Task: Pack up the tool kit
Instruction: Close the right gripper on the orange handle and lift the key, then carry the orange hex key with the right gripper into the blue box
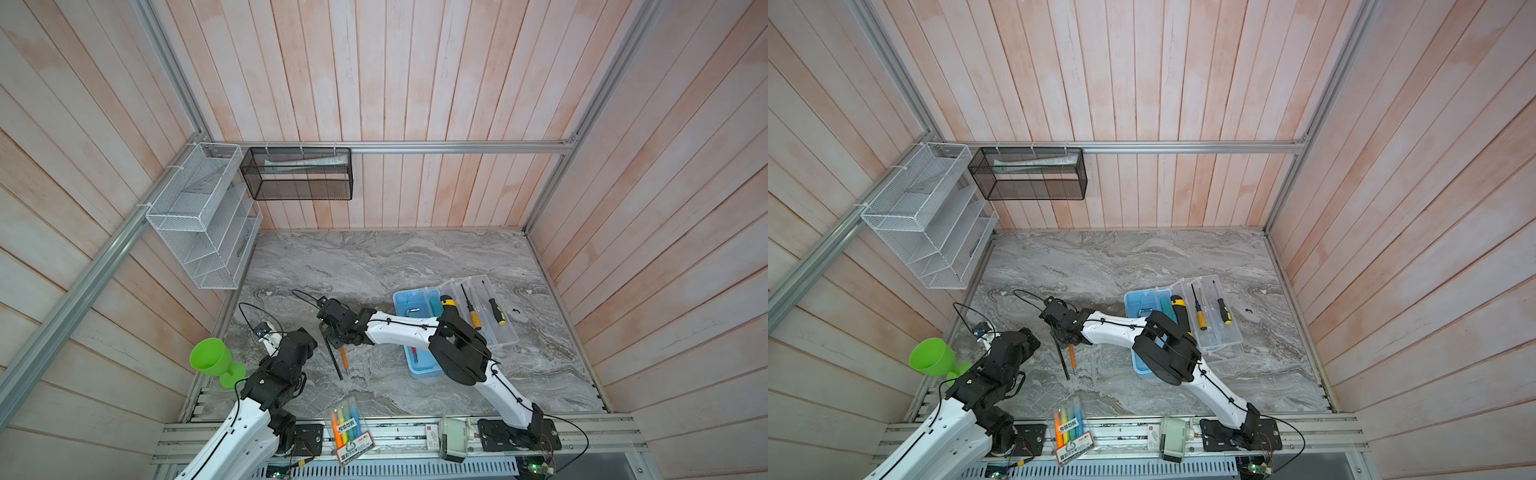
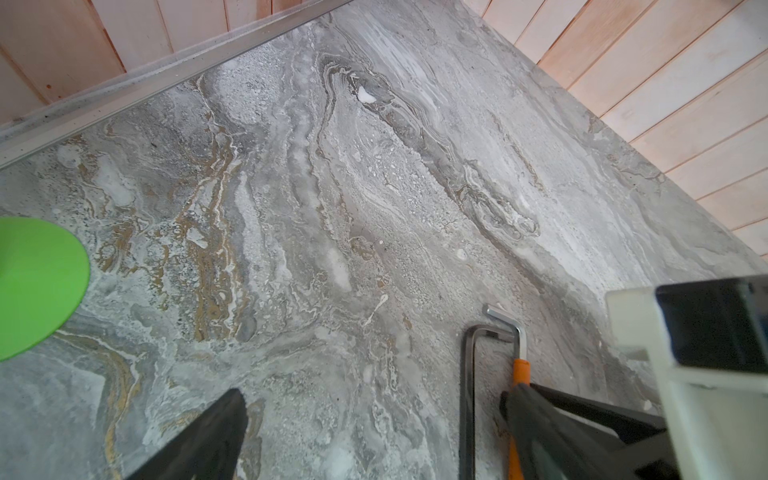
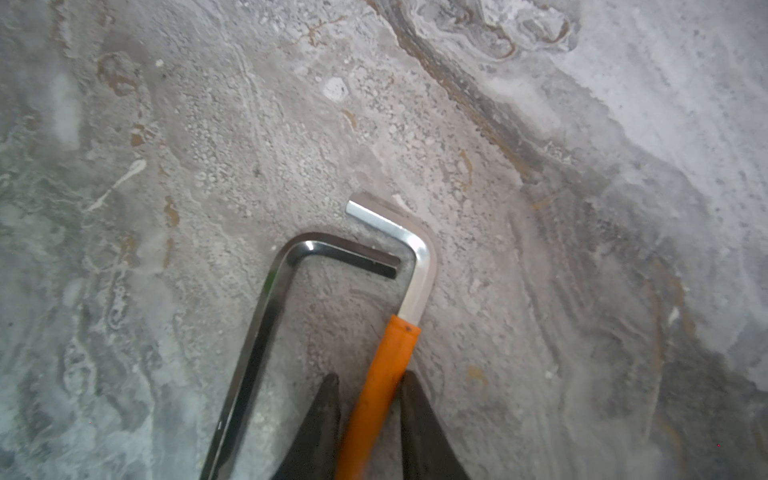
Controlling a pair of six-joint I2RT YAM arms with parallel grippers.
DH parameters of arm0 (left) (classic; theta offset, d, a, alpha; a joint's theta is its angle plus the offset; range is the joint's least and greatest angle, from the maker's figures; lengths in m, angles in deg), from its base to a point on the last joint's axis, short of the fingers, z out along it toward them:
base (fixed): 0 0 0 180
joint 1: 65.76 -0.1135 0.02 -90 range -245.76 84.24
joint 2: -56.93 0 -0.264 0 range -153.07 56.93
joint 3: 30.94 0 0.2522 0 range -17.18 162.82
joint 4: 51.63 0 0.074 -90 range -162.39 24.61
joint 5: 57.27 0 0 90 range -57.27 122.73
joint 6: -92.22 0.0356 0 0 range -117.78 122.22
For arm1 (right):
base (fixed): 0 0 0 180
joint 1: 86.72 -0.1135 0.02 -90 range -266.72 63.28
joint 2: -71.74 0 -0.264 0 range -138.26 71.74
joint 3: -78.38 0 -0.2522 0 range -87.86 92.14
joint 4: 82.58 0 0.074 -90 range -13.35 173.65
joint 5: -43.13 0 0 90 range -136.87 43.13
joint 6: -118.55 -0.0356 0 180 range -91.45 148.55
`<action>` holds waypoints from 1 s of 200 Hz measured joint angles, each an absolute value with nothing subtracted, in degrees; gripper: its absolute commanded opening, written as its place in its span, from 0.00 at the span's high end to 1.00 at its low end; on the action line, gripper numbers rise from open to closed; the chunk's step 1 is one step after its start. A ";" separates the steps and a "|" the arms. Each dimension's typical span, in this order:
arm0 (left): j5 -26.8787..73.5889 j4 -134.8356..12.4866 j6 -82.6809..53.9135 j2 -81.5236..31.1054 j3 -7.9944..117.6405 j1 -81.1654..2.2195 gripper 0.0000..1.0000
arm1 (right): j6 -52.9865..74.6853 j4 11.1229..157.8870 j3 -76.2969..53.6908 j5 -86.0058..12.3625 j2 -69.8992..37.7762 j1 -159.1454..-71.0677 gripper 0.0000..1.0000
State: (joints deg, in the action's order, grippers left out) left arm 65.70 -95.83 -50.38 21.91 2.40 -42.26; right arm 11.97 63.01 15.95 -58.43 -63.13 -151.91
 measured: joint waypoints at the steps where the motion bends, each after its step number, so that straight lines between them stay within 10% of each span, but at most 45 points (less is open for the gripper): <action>1: 65.70 -95.83 -50.38 21.91 2.40 -42.26 0.00 | 12.01 63.03 15.84 -58.43 -63.06 -151.87 0.78; 101: 65.50 -95.81 -49.85 21.91 2.40 -42.26 0.00 | 10.27 66.38 7.23 -57.49 -57.97 -149.03 1.00; 200: 64.89 -95.28 -49.26 21.91 2.40 -42.26 0.00 | 7.93 67.34 -0.13 -59.67 -53.07 -147.63 1.00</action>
State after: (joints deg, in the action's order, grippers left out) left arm 64.89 -95.28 -49.26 21.91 2.40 -42.26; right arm 7.93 67.34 -0.13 -59.67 -53.07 -147.63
